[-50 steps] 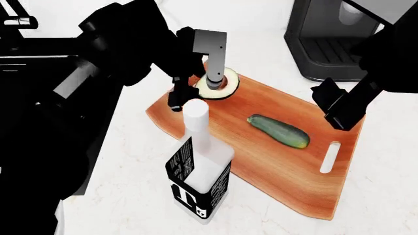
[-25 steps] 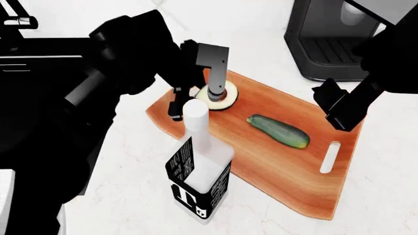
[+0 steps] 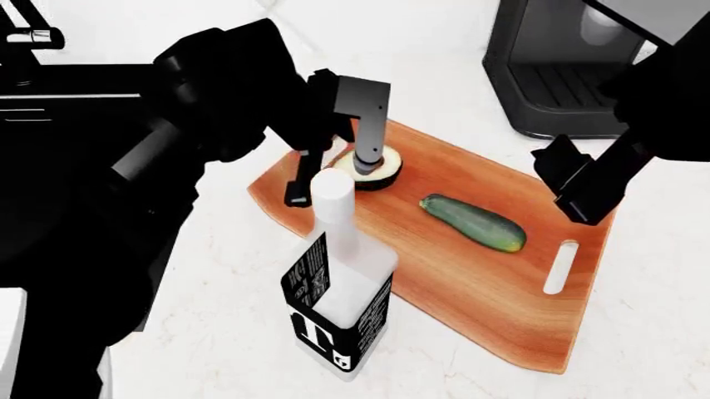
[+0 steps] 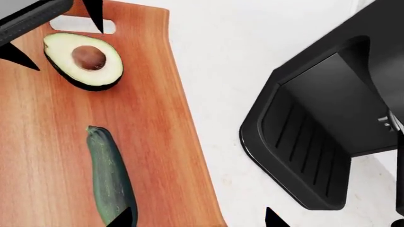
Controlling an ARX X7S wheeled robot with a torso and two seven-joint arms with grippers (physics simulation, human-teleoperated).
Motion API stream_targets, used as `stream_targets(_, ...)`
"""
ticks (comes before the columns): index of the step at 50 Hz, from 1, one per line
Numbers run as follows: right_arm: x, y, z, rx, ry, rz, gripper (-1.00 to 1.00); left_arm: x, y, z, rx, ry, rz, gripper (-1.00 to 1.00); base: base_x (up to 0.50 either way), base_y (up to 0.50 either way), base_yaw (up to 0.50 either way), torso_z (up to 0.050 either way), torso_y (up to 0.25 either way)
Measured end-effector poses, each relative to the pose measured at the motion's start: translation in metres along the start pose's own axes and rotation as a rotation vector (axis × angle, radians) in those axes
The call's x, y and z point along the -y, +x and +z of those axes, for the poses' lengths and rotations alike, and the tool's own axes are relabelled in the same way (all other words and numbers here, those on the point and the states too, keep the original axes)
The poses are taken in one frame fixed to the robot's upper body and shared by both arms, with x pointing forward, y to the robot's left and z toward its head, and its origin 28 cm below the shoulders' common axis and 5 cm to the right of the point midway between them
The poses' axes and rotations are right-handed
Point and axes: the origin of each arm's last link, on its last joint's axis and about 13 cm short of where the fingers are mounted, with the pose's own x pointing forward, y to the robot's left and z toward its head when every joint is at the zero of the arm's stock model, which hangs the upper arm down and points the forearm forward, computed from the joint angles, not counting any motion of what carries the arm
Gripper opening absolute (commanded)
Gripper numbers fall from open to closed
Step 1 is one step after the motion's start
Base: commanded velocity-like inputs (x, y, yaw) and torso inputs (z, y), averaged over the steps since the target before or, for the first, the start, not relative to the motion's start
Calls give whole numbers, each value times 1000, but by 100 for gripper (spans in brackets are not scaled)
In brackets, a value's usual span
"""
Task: Pick up the fruits and vegetables and place them in the sink. Turn on the sink faucet to wash them. Then turn the sink off and put them in the tray.
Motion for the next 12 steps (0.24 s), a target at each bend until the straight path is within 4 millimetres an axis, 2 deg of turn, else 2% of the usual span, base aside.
stream_targets(12, 1, -2, 1, 3, 0, -7, 100, -4, -11, -1, 12, -6, 26, 100, 0, 0, 0, 0, 0)
